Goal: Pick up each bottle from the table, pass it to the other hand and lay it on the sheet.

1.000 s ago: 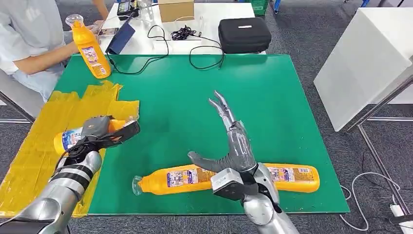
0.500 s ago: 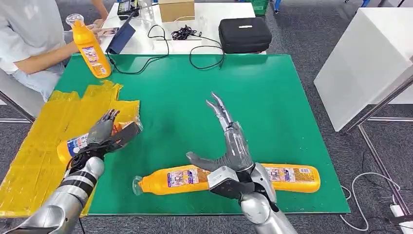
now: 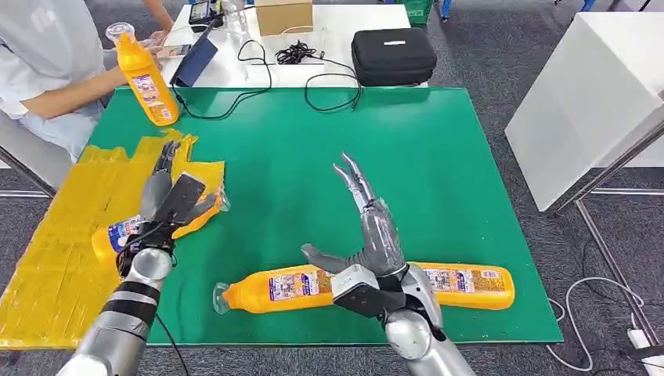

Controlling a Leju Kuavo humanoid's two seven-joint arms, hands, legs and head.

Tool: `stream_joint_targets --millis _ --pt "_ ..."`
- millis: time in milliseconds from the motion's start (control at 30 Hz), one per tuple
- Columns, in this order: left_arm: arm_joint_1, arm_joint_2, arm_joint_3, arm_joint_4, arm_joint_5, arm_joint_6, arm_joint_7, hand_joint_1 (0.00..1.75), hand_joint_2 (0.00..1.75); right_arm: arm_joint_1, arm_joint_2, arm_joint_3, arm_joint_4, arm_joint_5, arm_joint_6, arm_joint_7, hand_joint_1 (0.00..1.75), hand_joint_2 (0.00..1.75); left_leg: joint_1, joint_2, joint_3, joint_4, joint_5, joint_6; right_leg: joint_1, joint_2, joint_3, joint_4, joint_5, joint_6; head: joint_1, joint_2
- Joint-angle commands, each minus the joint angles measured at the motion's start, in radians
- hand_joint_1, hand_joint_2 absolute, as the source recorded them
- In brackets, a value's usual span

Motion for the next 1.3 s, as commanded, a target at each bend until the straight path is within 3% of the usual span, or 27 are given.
stream_joint_targets --millis 33,200,367,500,700,1300 --pt "0.01 -0.02 0.015 -0.08 0.011 -0.005 0.005 0.0 1.75 -0.023 -0.002 -0.005 0.064 0.0 -0.003 0.002 0.0 1.75 0.0 0.0 0.002 0.0 -0.001 -0.001 0.001 0.0 0.002 0.0 -0.001 -0.001 0.0 0.0" --pt "0.061 -0.032 -0.001 -0.227 0.117 0.004 -0.049 0.0 1.75 -0.009 -0.011 -0.006 0.072 0.022 -0.012 0.02 0.0 1.75 0.002 0.001 0.006 0.0 -0.003 -0.001 0.002 -0.001 0.006 -0.001 -0.002 -0.001 0.0 0.0" --pt "0.107 -0.026 -0.029 -0.338 0.185 -0.036 -0.045 0.0 1.75 -0.059 -0.086 0.089 0.149 0.189 0.08 0.12 0.0 1.75 0.001 0.002 0.004 -0.001 -0.002 0.0 0.001 0.001 0.004 -0.002 -0.001 0.0 0.0 0.0" --pt "0.1 -0.034 -0.035 -0.325 0.228 -0.063 -0.059 0.0 1.75 -0.154 -0.16 0.25 0.277 0.282 0.205 0.149 0.0 1.75 0.001 0.001 0.007 0.0 -0.003 -0.001 0.002 0.0 0.007 -0.002 -0.002 -0.001 0.0 0.0" --pt "0.091 -0.07 -0.029 -0.272 0.329 -0.02 -0.132 0.0 1.75 -0.301 -0.193 0.42 0.468 0.258 0.267 0.135 0.0 1.75 0.001 0.002 0.005 -0.001 -0.001 0.0 0.001 0.001 0.005 -0.001 0.0 -0.001 0.0 0.0" --pt "0.093 -0.081 -0.053 -0.214 0.384 -0.011 -0.138 0.0 1.75 -0.367 -0.12 0.478 0.716 0.25 0.263 0.272 0.0 1.75 0.001 0.0 0.007 -0.001 -0.002 -0.001 0.001 -0.001 0.007 -0.001 -0.002 -0.001 0.0 0.0"
